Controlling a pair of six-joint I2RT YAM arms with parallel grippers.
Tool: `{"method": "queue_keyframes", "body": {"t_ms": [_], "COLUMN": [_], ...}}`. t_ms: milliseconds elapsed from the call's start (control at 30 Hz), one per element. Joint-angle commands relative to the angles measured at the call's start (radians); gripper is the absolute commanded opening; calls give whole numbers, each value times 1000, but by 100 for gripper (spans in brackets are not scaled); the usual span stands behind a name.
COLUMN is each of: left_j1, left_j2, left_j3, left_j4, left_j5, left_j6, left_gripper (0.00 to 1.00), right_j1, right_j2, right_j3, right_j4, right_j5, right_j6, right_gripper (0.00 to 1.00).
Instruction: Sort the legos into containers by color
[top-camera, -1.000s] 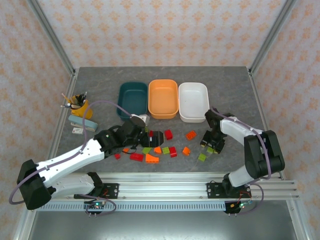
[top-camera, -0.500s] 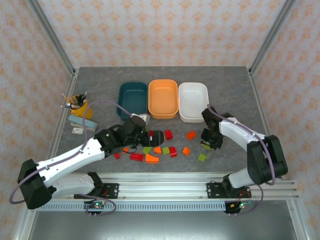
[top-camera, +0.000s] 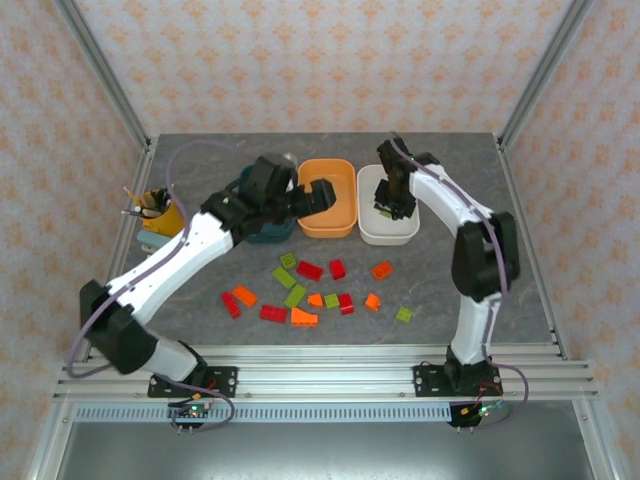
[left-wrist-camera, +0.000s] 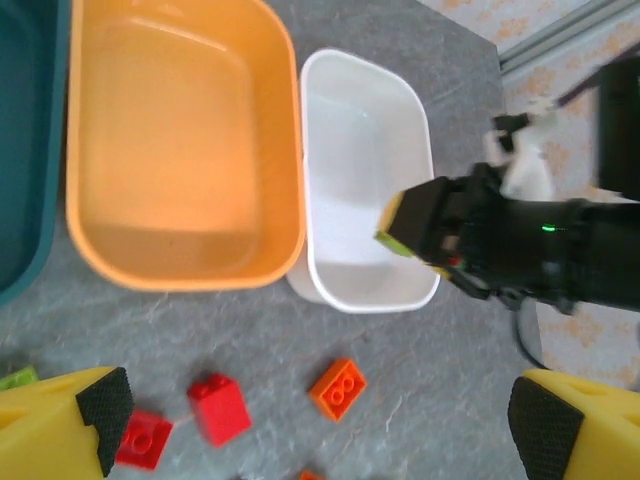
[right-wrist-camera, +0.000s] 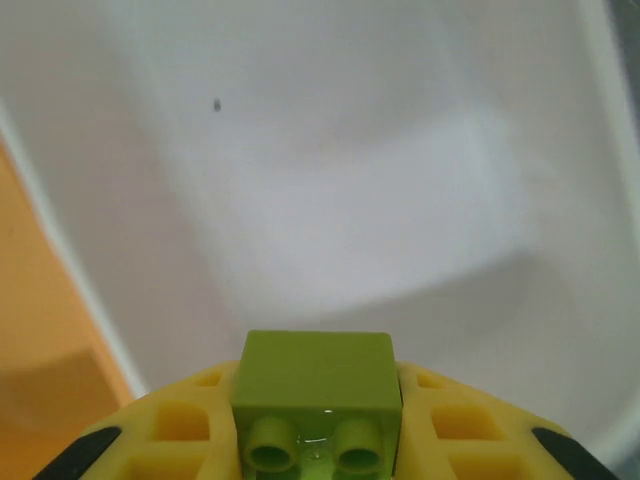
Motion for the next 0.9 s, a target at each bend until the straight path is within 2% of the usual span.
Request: {"method": "queue_keyframes", "body": {"t_ms": [0,100,200,333,400,600,733,867], "left_j1": [17,19,19,22,22,34,64,95], "left_j2": [95,202,274,303,292,181,8,-179], "left_j3": [170,324,416,458,454,369,117,-165], "left_j4": [-83,-143,-189,-217,-224,-364,-443,-504], "left_j5": [43,50,46,31,21,-95,-157,-187], "left_j6": [56,89,104,103,101,49,-59,-152], "left_gripper": [99,99,99,99,99,98,98,96], "right_j1": [-30,-44,-54,-53,-47,6,99,240], "right_j2": [152,280,355,367,335,115,-144,-406], "right_j3": [160,294,381,433,431,310,59,-247], "right_j4": [-89,-144,-180,-204,-203,-168,-25,206], "right_j5": [13,0,-5,-12,-11,40,57,-60], "right_j6": [-32,-36,-32,-35,-42,-66,-105,-193], "right_gripper": [31,33,41,55,59,60,60,62]}}
